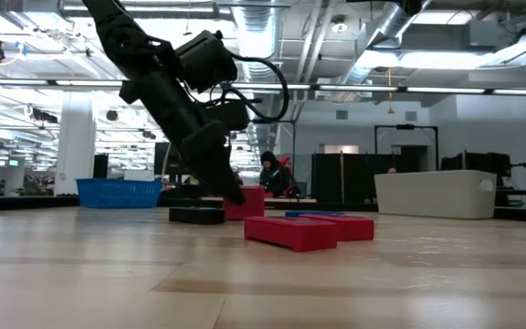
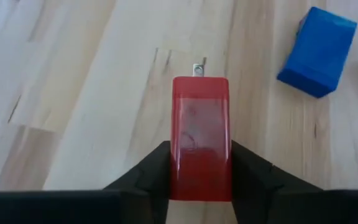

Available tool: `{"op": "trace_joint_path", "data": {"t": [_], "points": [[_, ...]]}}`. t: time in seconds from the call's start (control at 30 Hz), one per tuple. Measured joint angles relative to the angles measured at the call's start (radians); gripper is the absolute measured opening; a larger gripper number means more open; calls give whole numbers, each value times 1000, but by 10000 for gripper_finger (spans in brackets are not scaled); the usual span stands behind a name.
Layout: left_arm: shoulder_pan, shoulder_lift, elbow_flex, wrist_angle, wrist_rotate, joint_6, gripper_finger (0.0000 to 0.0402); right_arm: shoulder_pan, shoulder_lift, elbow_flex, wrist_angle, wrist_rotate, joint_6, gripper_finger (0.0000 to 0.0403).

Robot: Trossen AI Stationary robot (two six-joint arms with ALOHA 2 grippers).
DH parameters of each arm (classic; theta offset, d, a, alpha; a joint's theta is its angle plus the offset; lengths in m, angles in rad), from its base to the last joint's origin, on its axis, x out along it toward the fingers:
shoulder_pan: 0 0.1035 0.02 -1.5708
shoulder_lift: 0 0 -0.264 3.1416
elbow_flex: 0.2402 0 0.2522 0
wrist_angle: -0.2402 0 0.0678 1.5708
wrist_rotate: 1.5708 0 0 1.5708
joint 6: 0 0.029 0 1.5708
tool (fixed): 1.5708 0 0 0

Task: Pick & Place Office items
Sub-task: Put the red charger into the gray bin

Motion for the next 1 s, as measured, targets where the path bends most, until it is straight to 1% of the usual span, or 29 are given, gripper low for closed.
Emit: {"op": "trace_joint_path", "data": {"t": [0.07,0.13,0.23,0.3,0.37,0.43,0.53,0.6,0.7,0.83,0.93,1.0], "points": [[0,-10,0,-2,32,-29,111,2,0,0,0,-3,-16,315],[0,-25,0,26,88,-56,111,15,0,0,0,-3,-58,315],[0,-78,0,65,208,-80,111,44,0,0,8,-3,-158,315],[0,-128,0,89,298,-80,111,61,0,0,22,-3,-228,315],[-2,-186,0,122,354,-83,111,72,0,0,43,-3,-255,315],[-2,-253,0,128,384,-96,111,80,-1,0,64,-3,-254,315],[-2,-339,0,174,387,-140,111,93,-1,0,103,-2,-230,315],[-2,-382,0,247,376,-184,111,100,2,0,138,-3,-219,315],[-2,-417,1,369,315,-275,111,101,15,0,182,-4,-216,315],[-2,-420,1,540,223,-374,111,92,21,0,226,-2,-240,315],[-5,-413,1,623,162,-416,111,75,25,0,256,-2,-244,315],[-7,-412,0,665,142,-441,111,69,25,0,282,-3,-262,315]]}}
